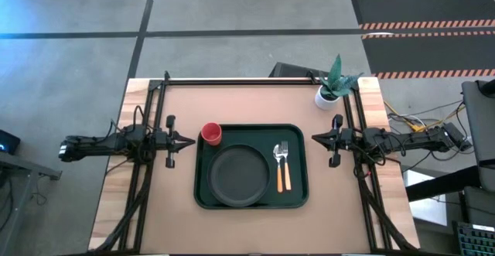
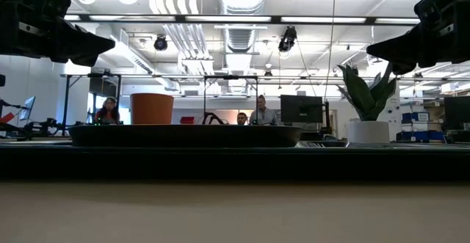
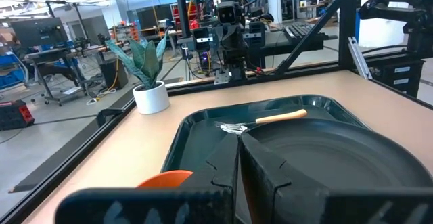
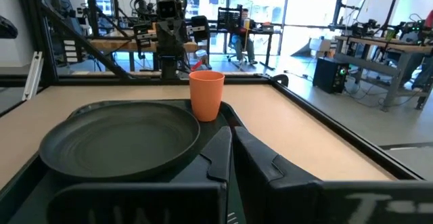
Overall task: Pick and place plate/cup/fork/spoon on tray
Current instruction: Return to Home Position
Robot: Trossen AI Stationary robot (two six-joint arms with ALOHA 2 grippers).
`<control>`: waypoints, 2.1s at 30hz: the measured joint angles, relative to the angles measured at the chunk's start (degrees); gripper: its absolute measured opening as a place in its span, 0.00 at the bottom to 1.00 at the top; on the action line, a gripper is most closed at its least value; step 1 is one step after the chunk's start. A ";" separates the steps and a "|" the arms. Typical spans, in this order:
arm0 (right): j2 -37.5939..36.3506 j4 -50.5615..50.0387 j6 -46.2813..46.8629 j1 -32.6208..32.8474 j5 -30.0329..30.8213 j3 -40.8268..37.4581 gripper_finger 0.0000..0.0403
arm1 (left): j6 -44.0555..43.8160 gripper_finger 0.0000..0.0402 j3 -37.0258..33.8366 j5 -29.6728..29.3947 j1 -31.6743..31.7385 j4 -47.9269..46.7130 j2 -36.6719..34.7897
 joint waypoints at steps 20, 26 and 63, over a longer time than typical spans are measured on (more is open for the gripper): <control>0.00 0.00 -0.02 -0.01 0.02 0.00 0.02 | 0.00 0.00 -0.02 -0.02 0.02 -0.11 0.00; 0.00 -0.01 -0.02 0.00 0.00 0.00 0.02 | 0.00 0.00 -0.04 -0.04 0.00 -0.06 0.01; -0.02 -0.01 -0.01 0.00 0.02 0.00 0.02 | 0.00 0.00 -0.42 0.07 0.01 3.16 0.02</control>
